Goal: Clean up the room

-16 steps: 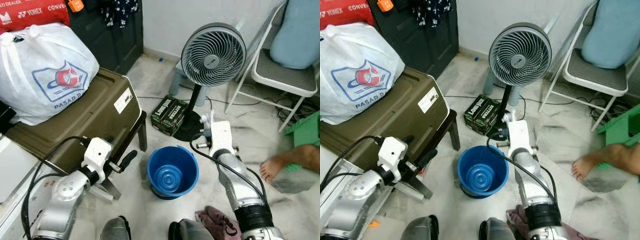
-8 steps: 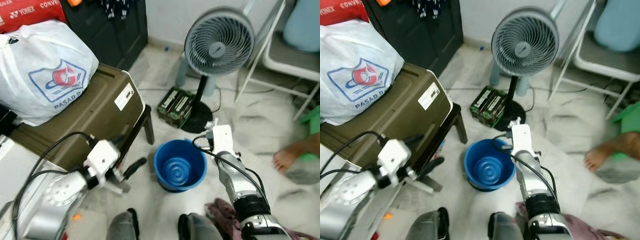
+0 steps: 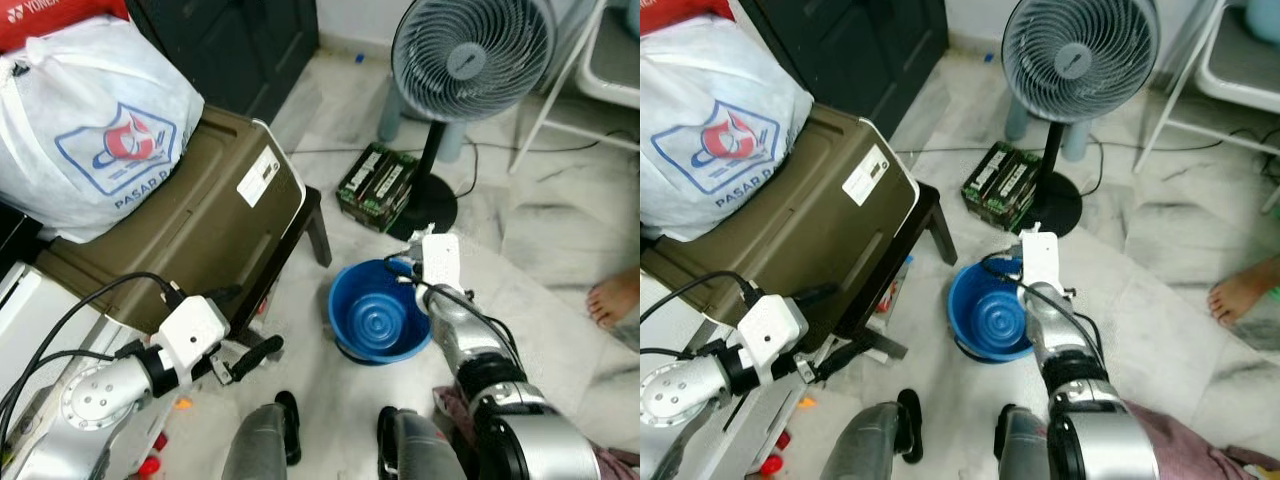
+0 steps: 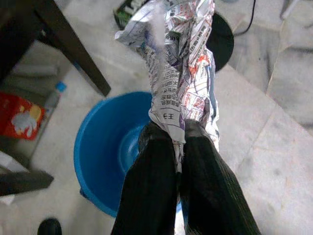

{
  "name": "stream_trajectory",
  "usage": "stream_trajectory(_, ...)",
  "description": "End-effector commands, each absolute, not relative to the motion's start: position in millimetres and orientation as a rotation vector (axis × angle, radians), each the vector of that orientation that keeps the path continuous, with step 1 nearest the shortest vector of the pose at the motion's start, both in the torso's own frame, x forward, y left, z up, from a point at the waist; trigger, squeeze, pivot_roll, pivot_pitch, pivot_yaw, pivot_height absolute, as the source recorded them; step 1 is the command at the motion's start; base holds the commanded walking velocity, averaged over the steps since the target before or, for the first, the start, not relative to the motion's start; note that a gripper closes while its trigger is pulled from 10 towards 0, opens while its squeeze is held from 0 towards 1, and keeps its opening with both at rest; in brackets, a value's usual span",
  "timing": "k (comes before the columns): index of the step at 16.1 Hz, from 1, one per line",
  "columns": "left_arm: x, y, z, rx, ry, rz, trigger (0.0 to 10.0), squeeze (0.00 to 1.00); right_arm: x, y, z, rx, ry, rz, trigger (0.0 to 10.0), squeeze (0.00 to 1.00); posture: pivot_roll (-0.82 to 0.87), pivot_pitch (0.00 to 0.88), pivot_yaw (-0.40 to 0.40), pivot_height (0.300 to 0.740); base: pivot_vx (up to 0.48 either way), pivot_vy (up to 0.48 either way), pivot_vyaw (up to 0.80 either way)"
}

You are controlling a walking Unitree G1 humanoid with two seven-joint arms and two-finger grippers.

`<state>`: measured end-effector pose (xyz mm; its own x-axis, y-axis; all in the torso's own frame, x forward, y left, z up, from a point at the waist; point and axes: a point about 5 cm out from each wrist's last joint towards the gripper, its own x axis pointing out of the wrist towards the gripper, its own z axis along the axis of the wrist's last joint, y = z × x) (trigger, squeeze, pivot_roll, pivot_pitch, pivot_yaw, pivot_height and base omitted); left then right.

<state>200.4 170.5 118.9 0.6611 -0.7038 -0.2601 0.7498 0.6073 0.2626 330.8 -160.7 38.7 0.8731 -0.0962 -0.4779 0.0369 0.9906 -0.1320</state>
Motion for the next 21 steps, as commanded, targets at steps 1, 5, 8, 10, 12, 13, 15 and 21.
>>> stream_trajectory(1, 196, 176, 119, 0.378, 0.165, -0.834, 10.0, 0.00, 327, -152, 30, -0.126, 0.540, -0.056, 10.0, 0.00, 0.21, 0.317, 0.145, 0.740, 0.000, 0.000, 0.00)
stream_trajectory(5, 193, 178, 119, 0.380, 0.183, -0.816, 10.0, 0.00, 334, -153, 35, -0.116, 0.513, -0.078, 10.0, 0.00, 0.22, 0.321, 0.138, 0.740, 0.000, 0.000, 0.00)
stream_trajectory(8, 189, 179, 117, 0.371, 0.195, -0.809, 10.0, 0.00, 339, -160, 40, -0.113, 0.487, -0.098, 10.0, 0.01, 0.22, 0.325, 0.134, 0.740, 0.000, 0.000, 0.00)
stream_trajectory(10, 189, 179, 115, 0.362, 0.201, -0.804, 10.0, 0.00, 343, -161, 46, -0.097, 0.463, -0.106, 10.0, 1.00, 0.22, 0.323, 0.131, 0.740, 0.000, 0.000, 0.00)
stream_trajectory(12, 190, 184, 103, 0.359, 0.217, -0.797, 10.0, 0.00, 344, -161, 48, -0.100, 0.451, -0.109, 10.0, 1.00, 0.21, 0.322, 0.130, 0.740, 0.000, 0.000, 0.00)
stream_trajectory(13, 191, 185, 101, 0.359, 0.220, -0.795, 10.0, 0.00, 345, -161, 49, -0.096, 0.445, -0.109, 10.0, 1.00, 0.21, 0.320, 0.130, 0.740, 0.000, 0.000, 0.00)
stream_trajectory(15, 191, 188, 99, 0.360, 0.222, -0.789, 10.0, 0.00, 347, -161, 52, -0.094, 0.427, -0.111, 10.0, 1.00, 0.22, 0.317, 0.127, 0.740, 0.000, 0.000, 0.00)
stream_trajectory(21, 195, 187, 99, 0.361, 0.201, -0.788, 10.0, 0.00, 354, -161, 65, -0.024, 0.332, -0.087, 10.0, 1.00, 0.22, 0.306, 0.126, 0.740, 0.000, 0.000, 0.00)
